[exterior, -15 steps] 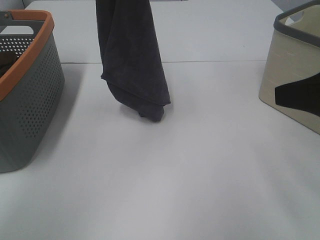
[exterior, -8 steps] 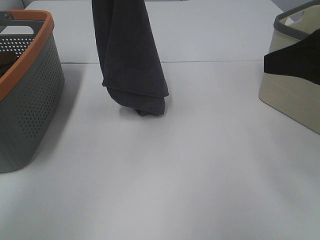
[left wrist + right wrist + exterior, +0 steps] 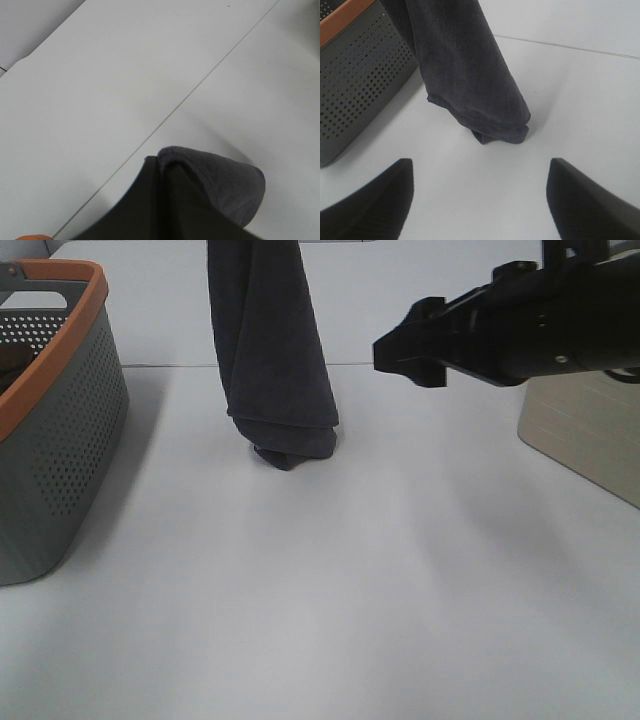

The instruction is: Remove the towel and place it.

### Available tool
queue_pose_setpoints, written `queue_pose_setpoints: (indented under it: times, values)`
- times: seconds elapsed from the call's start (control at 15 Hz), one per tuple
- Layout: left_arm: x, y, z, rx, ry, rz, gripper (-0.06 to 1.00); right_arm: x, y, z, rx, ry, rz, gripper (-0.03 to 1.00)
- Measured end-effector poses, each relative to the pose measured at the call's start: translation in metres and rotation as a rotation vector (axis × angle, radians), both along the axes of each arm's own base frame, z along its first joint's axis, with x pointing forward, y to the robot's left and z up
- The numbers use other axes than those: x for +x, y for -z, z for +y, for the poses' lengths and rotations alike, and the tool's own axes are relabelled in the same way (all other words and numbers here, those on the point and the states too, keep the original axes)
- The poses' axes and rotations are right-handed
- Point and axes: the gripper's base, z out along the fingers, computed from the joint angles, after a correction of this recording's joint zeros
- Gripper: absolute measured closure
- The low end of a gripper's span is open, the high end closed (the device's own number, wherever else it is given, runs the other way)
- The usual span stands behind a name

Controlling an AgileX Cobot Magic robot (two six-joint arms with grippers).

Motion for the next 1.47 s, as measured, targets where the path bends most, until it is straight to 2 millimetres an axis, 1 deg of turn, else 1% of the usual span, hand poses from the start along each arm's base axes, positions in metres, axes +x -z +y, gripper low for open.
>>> queue_pose_setpoints:
  times: [0.2,0.27,0.33,0.4,0.47,0.6,0.87,0.93,1.07,1.13,1.27,1.33,1.47]
  values:
    - [0.005,0.008,-0.003,-0.014,-0.014,0.017,0.94,0.012,0.022,0.043,-0.003,0.032,0.023,0.31]
    - [0.005,0.008,-0.003,-0.021,-0.019,0.018,0.94,0.014,0.027,0.051,-0.003,0.038,0.028,0.31]
    - [0.006,0.009,-0.004,-0.034,-0.029,0.022,0.94,0.022,0.037,0.069,0.0,0.061,0.034,0.31]
    - [0.006,0.008,-0.004,-0.038,-0.03,0.022,0.94,0.029,0.042,0.079,0.006,0.079,0.029,0.31]
    - [0.006,0.008,-0.004,-0.042,-0.03,0.022,0.94,0.033,0.042,0.084,0.014,0.086,0.025,0.31]
    - [0.006,0.008,-0.005,-0.051,-0.029,0.023,0.94,0.051,0.05,0.098,0.034,0.114,0.035,0.31]
    - [0.006,0.008,-0.005,-0.057,-0.031,0.02,0.94,0.077,0.068,0.12,0.062,0.141,0.059,0.31]
    - [0.007,0.009,-0.005,-0.056,-0.031,0.022,0.94,0.083,0.074,0.134,0.074,0.131,0.066,0.31]
    - [0.008,0.011,-0.006,-0.056,-0.03,0.026,0.94,0.086,0.082,0.146,0.075,0.115,0.075,0.31]
    - [0.008,0.012,-0.007,-0.055,-0.029,0.028,0.94,0.086,0.085,0.147,0.073,0.116,0.082,0.31]
    - [0.008,0.012,-0.007,-0.057,-0.029,0.029,0.94,0.088,0.099,0.149,0.074,0.145,0.117,0.31]
    - [0.008,0.012,-0.007,-0.058,-0.028,0.03,0.94,0.089,0.102,0.148,0.077,0.163,0.12,0.31]
    - [0.008,0.012,-0.007,-0.062,-0.026,0.033,0.94,0.095,0.1,0.15,0.088,0.184,0.097,0.31]
